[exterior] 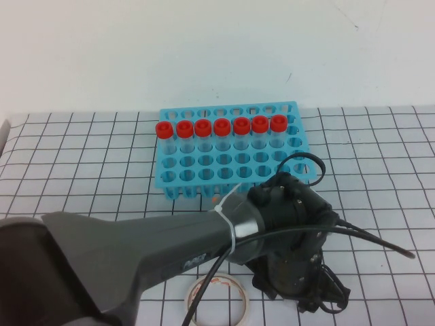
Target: Place the test tubes
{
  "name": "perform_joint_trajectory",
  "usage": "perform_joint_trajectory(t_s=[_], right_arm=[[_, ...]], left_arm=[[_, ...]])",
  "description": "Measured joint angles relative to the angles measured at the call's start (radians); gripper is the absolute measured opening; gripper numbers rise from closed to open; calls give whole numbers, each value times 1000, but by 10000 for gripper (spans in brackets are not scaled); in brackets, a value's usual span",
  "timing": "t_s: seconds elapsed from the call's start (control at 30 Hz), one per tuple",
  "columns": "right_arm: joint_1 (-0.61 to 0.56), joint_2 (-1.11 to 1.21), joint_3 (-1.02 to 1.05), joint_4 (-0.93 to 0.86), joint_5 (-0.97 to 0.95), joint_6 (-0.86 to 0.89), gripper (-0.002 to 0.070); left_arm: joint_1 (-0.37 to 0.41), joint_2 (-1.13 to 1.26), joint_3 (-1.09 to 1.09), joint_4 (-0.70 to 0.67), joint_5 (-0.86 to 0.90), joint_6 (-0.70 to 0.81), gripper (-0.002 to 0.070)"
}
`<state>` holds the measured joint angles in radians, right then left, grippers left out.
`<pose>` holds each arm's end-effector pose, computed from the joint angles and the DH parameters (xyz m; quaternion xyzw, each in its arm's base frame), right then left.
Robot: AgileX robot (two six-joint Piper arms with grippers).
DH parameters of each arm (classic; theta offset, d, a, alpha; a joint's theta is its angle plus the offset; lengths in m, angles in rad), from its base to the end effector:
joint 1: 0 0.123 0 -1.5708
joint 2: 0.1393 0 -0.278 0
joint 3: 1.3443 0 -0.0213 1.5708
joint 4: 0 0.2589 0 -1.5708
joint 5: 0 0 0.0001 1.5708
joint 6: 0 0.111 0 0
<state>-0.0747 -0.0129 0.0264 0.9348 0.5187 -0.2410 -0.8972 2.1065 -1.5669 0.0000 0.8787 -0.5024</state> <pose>0.0824 0.0383 0.1728 0.1483 0.7700 0.3179 0.5330 0.2758 -0.3456 0.1382 0.1947 0.9735 -0.0770 0.0915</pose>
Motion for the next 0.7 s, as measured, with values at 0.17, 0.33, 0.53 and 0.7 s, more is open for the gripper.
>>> perform_joint_trajectory(t_s=[0.17, 0.33, 0.53, 0.7], right_arm=[[0, 0, 0, 0, 0, 0, -1], [0, 0, 0, 0, 0, 0, -1], [20, 0, 0, 0, 0, 0, -1], [24, 0, 0, 2, 2, 0, -1]], left_arm=[[0, 0, -2, 0, -20, -2, 323], [21, 0, -2, -8, 19, 22, 211], [30, 0, -6, 16, 135, 222, 211], [30, -66, 31, 92, 158, 340, 211]])
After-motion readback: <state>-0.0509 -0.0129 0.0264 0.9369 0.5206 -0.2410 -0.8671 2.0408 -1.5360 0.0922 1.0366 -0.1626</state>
